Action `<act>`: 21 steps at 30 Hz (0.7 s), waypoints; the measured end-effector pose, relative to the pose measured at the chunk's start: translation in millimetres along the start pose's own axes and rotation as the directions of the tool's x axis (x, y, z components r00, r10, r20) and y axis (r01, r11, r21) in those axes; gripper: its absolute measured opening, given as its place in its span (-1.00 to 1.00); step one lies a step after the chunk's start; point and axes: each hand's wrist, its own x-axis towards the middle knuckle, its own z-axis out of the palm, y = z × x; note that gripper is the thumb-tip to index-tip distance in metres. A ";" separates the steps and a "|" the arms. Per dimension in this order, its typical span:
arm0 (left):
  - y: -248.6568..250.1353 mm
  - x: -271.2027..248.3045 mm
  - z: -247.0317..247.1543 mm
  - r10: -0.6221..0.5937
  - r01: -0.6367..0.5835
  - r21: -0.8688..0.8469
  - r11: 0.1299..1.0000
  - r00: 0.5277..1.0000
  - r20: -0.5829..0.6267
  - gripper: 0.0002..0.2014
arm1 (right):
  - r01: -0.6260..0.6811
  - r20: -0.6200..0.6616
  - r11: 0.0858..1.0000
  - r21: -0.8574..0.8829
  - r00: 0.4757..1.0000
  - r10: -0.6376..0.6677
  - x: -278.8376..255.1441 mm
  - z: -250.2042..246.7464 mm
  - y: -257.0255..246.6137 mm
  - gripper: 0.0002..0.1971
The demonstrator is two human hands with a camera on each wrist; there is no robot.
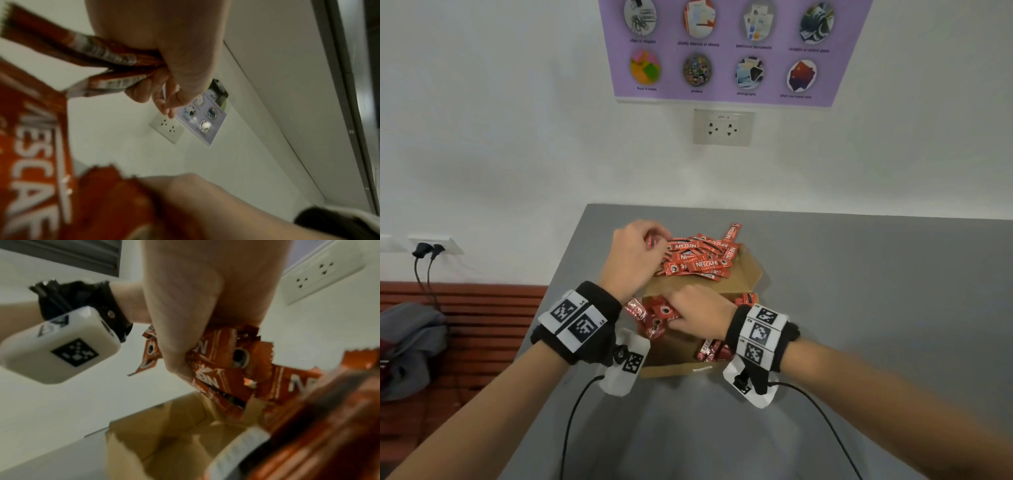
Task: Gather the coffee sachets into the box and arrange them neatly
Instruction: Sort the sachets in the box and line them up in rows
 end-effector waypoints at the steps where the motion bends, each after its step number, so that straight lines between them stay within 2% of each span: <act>1: 1.8 2.4 -2.9 0.021 -0.022 -0.013 1.000 0.999 -0.048 -0.84 | -0.008 -0.044 0.999 0.045 0.999 0.010 -2.9 -3.5 4.2 -0.74; 3: 3.8 5.3 -5.3 0.039 -0.044 -0.051 0.998 0.993 -0.109 -0.84 | -0.027 -0.105 0.992 0.122 0.994 0.040 -8.9 -10.5 11.6 -0.74; 5: 4.2 4.0 -3.1 0.048 -0.055 -0.066 0.996 0.993 -0.110 -0.83 | -0.031 -0.133 0.984 0.176 0.990 0.055 -15.7 -17.7 18.0 -0.77; 7: 2.0 -0.1 0.2 0.050 -0.053 -0.051 0.997 0.997 -0.060 -0.85 | -0.023 -0.175 0.978 0.206 0.983 0.060 -22.2 -23.6 24.4 -0.77; 9: -5.2 -2.5 1.1 0.041 -0.041 0.005 0.999 0.995 0.086 -0.86 | -0.017 -0.249 0.970 0.241 0.965 0.079 -28.6 -27.4 29.7 -0.76; 10: -9.0 -3.4 0.7 0.022 -0.039 0.073 0.997 0.975 0.221 -0.87 | -0.028 -0.277 0.965 0.263 0.955 0.103 -32.3 -28.1 32.4 -0.74; 11: -13.1 -4.7 0.6 -0.010 -0.052 0.159 0.986 0.930 0.367 -0.89 | -0.053 -0.288 0.958 0.280 0.948 0.137 -35.7 -27.9 34.5 -0.72; 13: -20.8 -9.7 2.9 -0.097 -0.092 0.293 0.952 0.816 0.570 -0.94 | -0.117 -0.275 0.949 0.292 0.940 0.200 -42.4 -25.1 36.8 -0.70; 15: -26.3 -20.4 11.2 -0.176 -0.123 0.381 0.916 0.731 0.659 -0.92 | -0.165 -0.268 0.947 0.276 0.933 0.240 -47.4 -18.4 37.8 -0.75; 17: -31.2 -36.8 25.5 -0.261 -0.174 0.476 0.862 0.653 0.711 -0.75 | -0.206 -0.272 0.946 0.250 0.923 0.273 -49.7 -11.9 36.6 -0.80; 18: -34.0 -44.9 33.0 -0.279 -0.212 0.507 0.836 0.631 0.724 -0.67 | -0.223 -0.275 0.945 0.238 0.918 0.286 -49.7 -9.4 35.4 -0.82; 19: -36.2 -51.7 39.9 -0.276 -0.241 0.519 0.820 0.628 0.728 -0.64 | -0.241 -0.276 0.944 0.226 0.913 0.300 -49.1 -7.6 34.0 -0.82; 21: -38.0 -59.9 49.1 -0.249 -0.240 0.510 0.826 0.655 0.713 -0.67 | -0.270 -0.284 0.939 0.213 0.902 0.324 -47.9 -5.8 31.2 -0.81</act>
